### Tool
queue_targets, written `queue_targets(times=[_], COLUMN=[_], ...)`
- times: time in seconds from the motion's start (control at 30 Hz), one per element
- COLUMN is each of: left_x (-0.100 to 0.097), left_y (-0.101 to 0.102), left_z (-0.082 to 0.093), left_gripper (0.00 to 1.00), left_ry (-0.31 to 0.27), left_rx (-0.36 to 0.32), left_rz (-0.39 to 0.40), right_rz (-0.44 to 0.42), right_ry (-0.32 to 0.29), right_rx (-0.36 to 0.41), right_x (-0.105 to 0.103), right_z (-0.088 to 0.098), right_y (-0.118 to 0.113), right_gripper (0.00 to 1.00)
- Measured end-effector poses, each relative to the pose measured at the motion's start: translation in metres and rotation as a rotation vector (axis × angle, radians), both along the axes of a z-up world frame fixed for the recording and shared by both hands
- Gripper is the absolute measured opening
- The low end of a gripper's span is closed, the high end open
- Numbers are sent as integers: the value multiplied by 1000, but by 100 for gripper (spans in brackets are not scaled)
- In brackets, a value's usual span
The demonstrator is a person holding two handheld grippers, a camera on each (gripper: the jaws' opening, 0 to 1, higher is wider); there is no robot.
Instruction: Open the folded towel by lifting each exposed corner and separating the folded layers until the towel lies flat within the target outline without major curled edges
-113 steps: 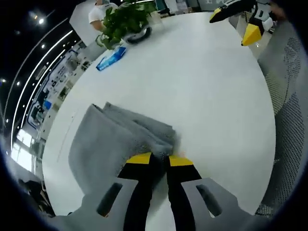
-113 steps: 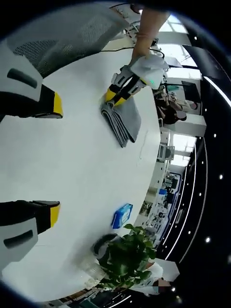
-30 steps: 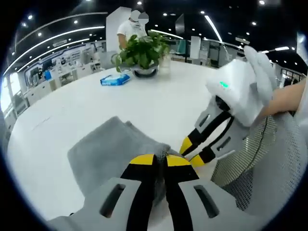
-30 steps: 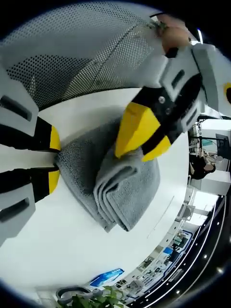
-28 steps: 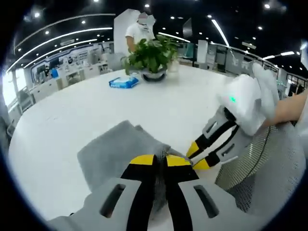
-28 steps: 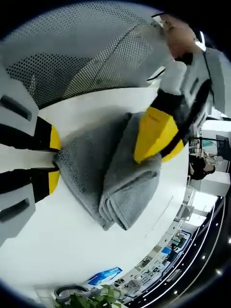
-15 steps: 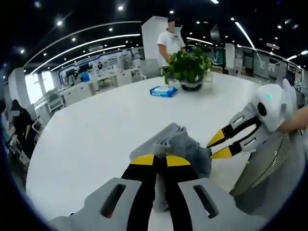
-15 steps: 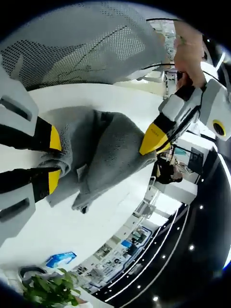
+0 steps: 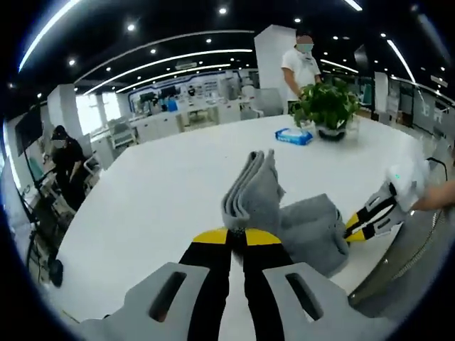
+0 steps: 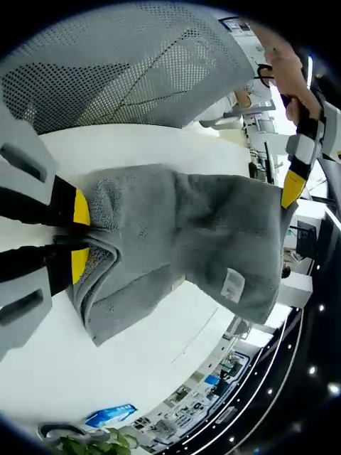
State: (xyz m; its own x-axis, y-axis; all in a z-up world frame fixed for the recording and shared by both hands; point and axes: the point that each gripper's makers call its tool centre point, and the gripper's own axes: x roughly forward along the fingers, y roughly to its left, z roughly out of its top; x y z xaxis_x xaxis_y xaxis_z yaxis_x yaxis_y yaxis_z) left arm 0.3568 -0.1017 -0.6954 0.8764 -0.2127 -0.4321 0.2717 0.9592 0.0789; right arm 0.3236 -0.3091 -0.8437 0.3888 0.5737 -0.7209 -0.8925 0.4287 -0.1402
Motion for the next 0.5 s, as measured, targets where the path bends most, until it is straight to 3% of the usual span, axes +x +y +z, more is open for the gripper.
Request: queue_targets(times=[0.27, 0.5], left_x=[-6, -13], left_y=[27, 48], left_z=[-9, -24], left_gripper=[4, 4], left_ry=[30, 63], left_rx=[27, -6], left_rz=[58, 107], right_rz=[-9, -57], right_ry=[-1, 49], right_rx=[5, 35], right_x=[0, -1], right_z=[2, 1], right_y=[1, -1], right_gripper=[2, 2])
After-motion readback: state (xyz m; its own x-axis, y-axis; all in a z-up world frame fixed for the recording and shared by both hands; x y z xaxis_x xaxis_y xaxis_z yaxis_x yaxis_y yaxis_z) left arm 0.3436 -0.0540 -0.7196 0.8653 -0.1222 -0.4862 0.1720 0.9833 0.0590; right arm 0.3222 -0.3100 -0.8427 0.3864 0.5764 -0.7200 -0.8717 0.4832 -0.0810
